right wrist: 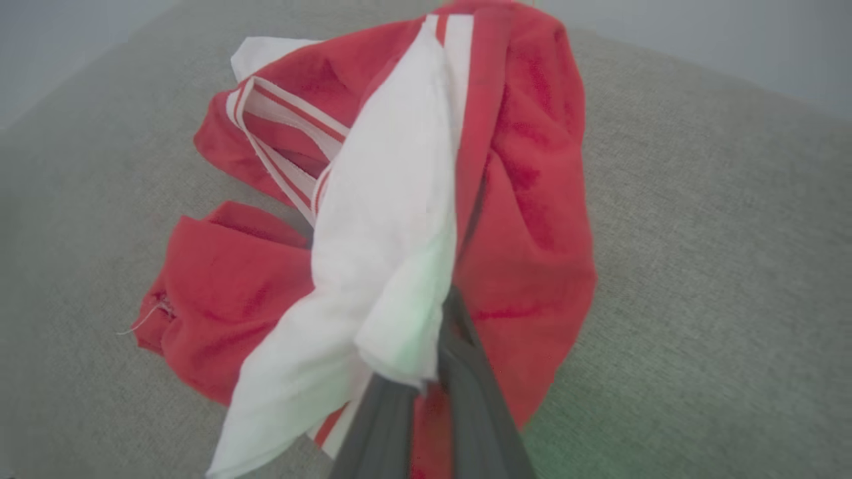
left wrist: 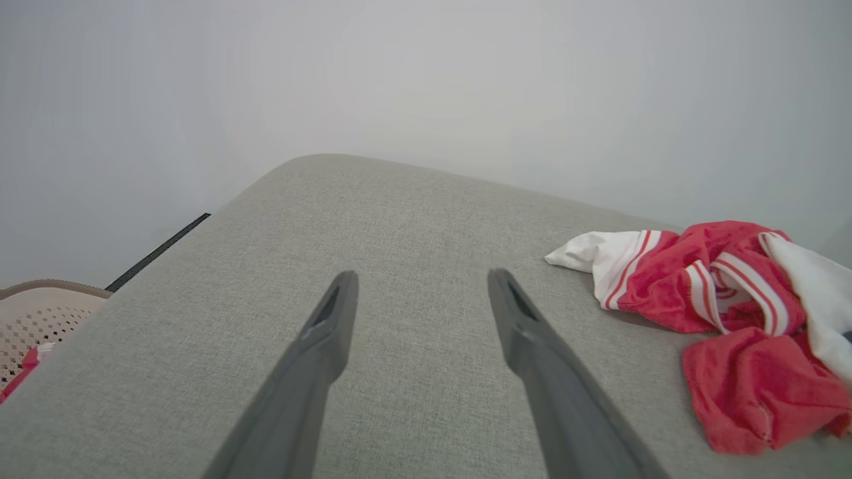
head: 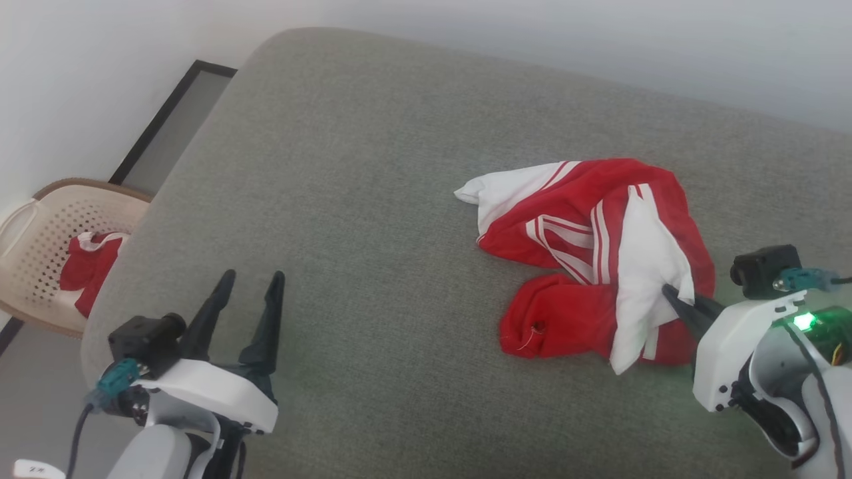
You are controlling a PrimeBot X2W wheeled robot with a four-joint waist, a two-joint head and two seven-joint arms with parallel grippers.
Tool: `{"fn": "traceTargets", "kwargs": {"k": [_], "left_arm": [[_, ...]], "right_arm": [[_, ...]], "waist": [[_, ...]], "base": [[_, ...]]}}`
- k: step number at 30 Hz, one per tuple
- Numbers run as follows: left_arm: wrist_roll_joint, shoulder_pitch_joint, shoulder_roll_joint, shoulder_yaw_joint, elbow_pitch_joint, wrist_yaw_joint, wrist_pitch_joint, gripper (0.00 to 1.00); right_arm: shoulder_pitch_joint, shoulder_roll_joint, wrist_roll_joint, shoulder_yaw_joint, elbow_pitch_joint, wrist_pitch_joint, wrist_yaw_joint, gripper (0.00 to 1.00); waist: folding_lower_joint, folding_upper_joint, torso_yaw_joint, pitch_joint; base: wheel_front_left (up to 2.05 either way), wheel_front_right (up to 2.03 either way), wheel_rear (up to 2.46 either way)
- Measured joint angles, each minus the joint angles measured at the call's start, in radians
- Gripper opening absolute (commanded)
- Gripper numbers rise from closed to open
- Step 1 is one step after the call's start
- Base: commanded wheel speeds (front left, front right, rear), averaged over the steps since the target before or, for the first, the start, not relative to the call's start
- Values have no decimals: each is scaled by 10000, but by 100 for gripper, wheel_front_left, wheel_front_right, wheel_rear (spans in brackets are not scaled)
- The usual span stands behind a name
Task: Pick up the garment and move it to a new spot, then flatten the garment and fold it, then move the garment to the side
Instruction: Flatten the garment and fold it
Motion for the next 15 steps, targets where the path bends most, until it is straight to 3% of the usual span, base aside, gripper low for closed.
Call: {"fn": "traceTargets", "kwargs": {"k": [15], "left_arm": [[-247,533,497,732,-221,251,-182,100]], "right_arm": [[254,-437,199,-1774,-1306,1091,6,0]], "waist": [[0,0,-1139,-372]], "base": [[0,0,0]]}}
